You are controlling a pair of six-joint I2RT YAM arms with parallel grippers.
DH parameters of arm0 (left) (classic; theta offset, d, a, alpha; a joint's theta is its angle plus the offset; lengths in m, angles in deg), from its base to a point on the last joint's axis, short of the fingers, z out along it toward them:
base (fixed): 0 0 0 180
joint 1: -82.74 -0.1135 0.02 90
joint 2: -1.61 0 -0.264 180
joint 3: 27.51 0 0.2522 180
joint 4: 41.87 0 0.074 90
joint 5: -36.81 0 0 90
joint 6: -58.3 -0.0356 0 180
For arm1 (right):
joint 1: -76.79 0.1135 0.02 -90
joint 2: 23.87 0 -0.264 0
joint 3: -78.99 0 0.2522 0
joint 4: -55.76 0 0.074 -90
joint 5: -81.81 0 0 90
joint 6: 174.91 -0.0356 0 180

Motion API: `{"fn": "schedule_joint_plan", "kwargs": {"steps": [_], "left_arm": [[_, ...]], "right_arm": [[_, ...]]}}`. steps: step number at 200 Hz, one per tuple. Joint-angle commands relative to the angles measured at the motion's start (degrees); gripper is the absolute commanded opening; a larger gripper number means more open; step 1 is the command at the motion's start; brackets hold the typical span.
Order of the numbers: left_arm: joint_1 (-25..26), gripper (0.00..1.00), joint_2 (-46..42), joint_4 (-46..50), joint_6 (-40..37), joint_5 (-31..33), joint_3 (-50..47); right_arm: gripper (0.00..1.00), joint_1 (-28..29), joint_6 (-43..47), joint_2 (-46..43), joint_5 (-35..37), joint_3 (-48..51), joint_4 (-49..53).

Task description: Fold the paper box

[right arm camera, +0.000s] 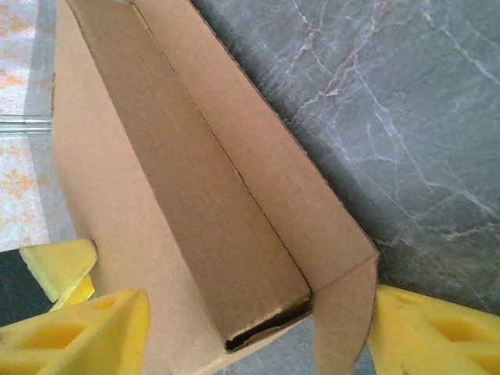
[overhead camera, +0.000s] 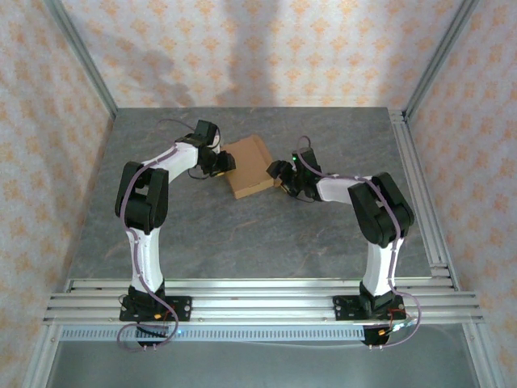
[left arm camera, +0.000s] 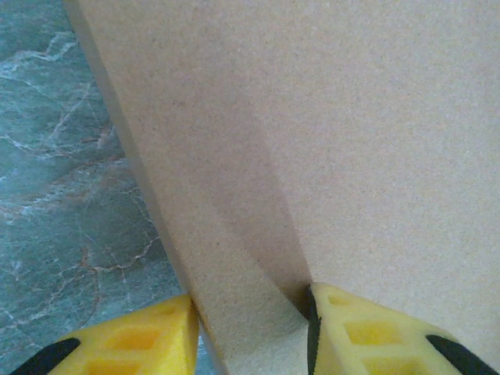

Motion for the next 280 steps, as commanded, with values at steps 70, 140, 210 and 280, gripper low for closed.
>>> {"fn": "schedule_joint_plan", "kwargs": {"steps": [70,140,210,280], "left_arm": [[-0.9,0.36,2.5,3.7,-0.3,-0.1,-3.6],[-1.2,0.36,1.6,2.2,0.4,-0.8,-4.5],[-1.3,0.39,1.4,1.4,0.9,-1.3,-5.1],[-1.3,0.41,1.0,1.0,0.6,-1.2,-5.9]], "right_arm": [[0.75,-2.2,-0.8,4.1,0.8,-2.8,-6.7],[0.53,-2.6,-5.2,3.3,3.9,-2.0,-4.8],[0.05,-2.6,-3.2,3.1,1.8,0.2,-9.0],[0.00,-3.8,3.4,4.5,-7.7,3.6,-21.5]]}}
